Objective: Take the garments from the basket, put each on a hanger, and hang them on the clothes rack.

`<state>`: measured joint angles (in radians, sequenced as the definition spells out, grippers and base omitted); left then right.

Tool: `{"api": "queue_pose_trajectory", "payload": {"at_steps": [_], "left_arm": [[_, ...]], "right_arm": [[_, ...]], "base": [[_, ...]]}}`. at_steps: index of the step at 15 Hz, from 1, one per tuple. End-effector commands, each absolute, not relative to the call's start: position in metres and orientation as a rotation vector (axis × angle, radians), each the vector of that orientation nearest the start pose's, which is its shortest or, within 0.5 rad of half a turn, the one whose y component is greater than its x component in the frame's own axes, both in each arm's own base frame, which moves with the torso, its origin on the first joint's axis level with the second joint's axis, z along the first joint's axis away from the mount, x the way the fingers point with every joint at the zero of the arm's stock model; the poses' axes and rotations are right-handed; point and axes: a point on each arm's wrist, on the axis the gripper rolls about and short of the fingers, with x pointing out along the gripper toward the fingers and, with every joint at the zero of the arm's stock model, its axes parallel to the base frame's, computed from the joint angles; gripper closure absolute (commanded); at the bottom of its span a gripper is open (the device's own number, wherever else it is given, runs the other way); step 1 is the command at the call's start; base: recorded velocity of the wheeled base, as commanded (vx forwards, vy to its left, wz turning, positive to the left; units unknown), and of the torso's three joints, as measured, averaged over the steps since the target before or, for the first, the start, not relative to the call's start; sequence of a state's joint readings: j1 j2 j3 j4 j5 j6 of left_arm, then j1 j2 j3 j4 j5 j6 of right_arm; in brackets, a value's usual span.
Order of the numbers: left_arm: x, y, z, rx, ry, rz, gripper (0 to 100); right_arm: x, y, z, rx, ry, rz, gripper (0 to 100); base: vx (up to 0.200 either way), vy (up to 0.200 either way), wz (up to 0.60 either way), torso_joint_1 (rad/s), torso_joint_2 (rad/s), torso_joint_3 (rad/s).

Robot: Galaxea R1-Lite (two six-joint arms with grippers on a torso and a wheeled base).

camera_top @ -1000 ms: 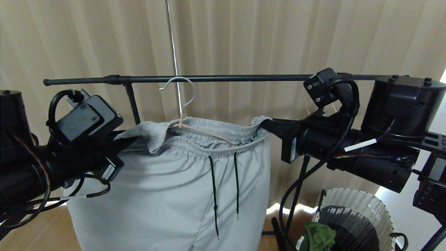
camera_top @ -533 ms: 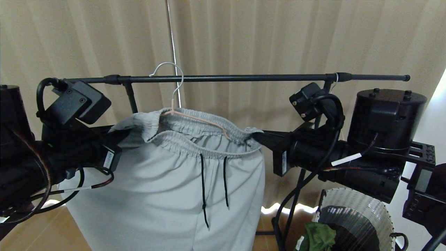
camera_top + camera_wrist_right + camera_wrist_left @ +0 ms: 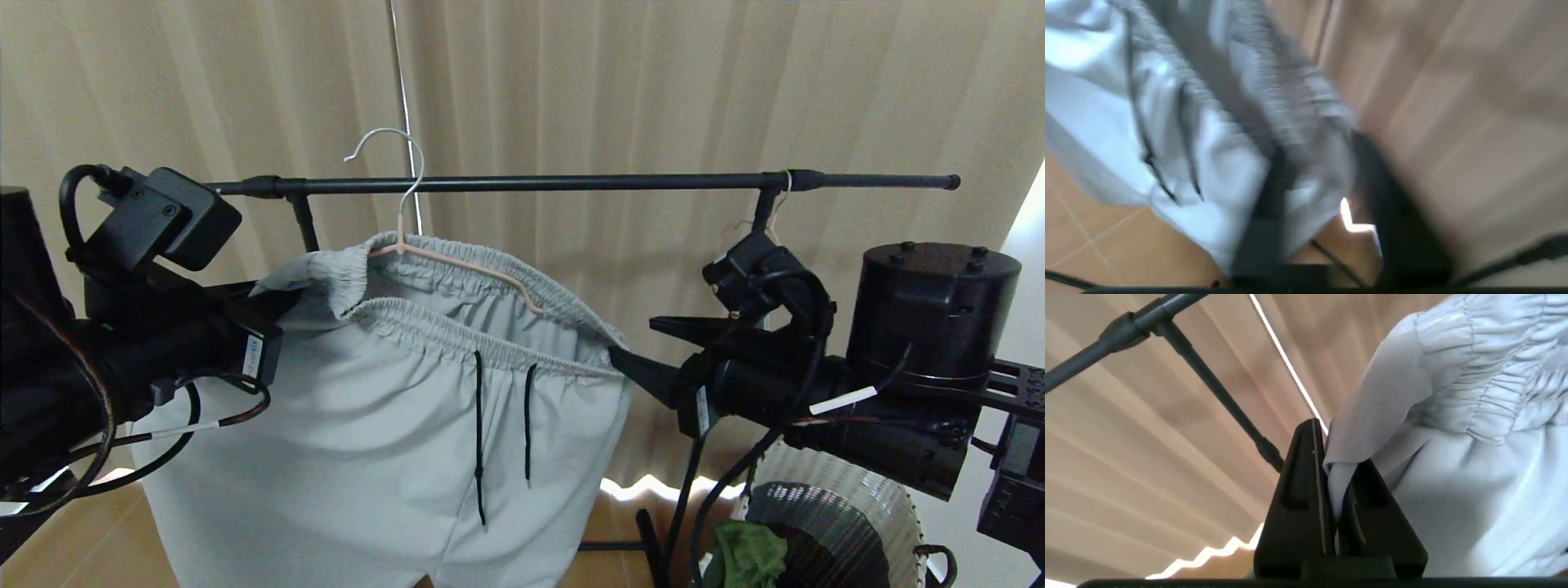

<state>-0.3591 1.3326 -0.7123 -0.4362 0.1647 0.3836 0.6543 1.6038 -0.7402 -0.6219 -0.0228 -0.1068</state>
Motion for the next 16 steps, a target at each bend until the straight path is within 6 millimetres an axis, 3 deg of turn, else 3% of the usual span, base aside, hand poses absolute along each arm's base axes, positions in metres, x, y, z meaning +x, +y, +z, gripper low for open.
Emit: {"api": "queue_pose_trajectory", "payload": {"at_steps": [1,6,12,13,16], "left_arm": [[0.201,-0.081,0.232,0.433,0.132,-0.264,100],[0.205,-0.099,0.227,0.445,0.14,-0.325,100],[0.195,-0.115,0.231,0.441,0.065,-0.406,100],[0.191,-0.121,0.231,0.443,0.054,-0.441,100],[0.182,-0.126,0.233,0.441,0.036,-0.48,100]], "right_arm": [[0.22,0.168,0.198,-0.178,0.173,0.642,0],[0.206,0.195,0.225,-0.177,0.064,0.746,0],[0.226,0.21,0.229,-0.337,-0.02,0.733,0],[0.242,0.209,0.226,-0.403,-0.033,0.698,0],[0.253,0.209,0.222,-0.422,-0.023,0.679,0]], "base": [[0.0,0.0,0.0,0.0,0.0,0.0],[0.0,0.0,0.0,0.0,0.0,0.0],[0.0,0.0,0.0,0.0,0.0,0.0],[0.0,0.0,0.0,0.0,0.0,0.0],[0.0,0.0,0.0,0.0,0.0,0.0]]}}
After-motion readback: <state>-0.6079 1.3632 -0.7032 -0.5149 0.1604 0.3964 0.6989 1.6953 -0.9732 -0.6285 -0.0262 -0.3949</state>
